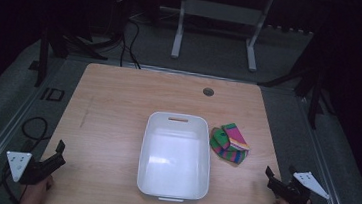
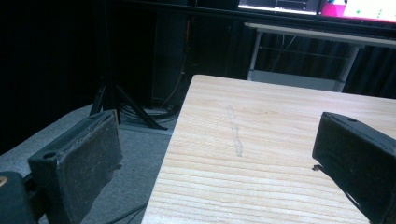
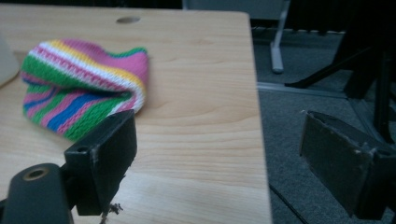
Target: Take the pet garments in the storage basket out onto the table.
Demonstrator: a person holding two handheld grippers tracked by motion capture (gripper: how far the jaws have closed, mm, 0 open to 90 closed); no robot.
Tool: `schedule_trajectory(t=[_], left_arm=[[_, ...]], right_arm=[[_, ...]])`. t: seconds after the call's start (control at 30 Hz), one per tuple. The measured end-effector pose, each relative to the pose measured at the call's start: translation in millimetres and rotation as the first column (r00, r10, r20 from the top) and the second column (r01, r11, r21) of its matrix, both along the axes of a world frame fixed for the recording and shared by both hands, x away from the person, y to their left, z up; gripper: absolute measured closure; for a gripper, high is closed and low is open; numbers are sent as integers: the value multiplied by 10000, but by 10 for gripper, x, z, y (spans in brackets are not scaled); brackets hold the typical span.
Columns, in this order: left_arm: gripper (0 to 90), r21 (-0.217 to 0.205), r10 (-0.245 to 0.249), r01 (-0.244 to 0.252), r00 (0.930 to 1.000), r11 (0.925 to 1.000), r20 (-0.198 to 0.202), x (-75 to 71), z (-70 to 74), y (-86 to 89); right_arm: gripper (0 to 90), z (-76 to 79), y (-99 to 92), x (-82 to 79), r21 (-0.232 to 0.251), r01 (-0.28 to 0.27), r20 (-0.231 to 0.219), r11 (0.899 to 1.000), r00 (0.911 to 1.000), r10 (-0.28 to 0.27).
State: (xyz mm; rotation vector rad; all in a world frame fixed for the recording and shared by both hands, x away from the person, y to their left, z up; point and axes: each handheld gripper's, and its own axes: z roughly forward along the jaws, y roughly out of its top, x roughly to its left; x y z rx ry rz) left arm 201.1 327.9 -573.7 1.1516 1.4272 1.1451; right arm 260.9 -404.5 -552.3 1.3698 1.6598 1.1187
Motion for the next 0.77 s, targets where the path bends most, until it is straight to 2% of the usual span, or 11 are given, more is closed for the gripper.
schedule_trajectory(t=[0.17, 0.37, 0.47, 0.5, 0.57, 0.77], left_arm=[[18, 8, -23, 23, 10000, 10000, -6, 2, 0, -1], [19, 8, -36, 36, 10000, 10000, 2, 2, 0, -1], [18, 7, -41, 41, 10000, 10000, -5, 2, 0, -1], [18, 15, -42, 42, 10000, 10000, -6, 1, 0, -2], [18, 31, -39, 39, 10000, 10000, -3, 1, 0, -3], [19, 38, -35, 35, 10000, 10000, -8, 2, 0, -3]], right_arm=[[114, -6, -83, -38, 396, 547, 145, 9977, 9984, -553], [114, -23, -121, -36, 938, 354, 256, 9950, 9990, -380], [115, -30, -115, -28, 875, 297, 236, 9957, 9992, -318], [114, -34, -96, -23, 661, 266, 218, 9975, 9994, -280], [114, -40, -85, -14, 555, 275, 137, 9981, 9995, -283], [115, -43, -86, -5, 531, 298, 45, 9981, 9995, -301]])
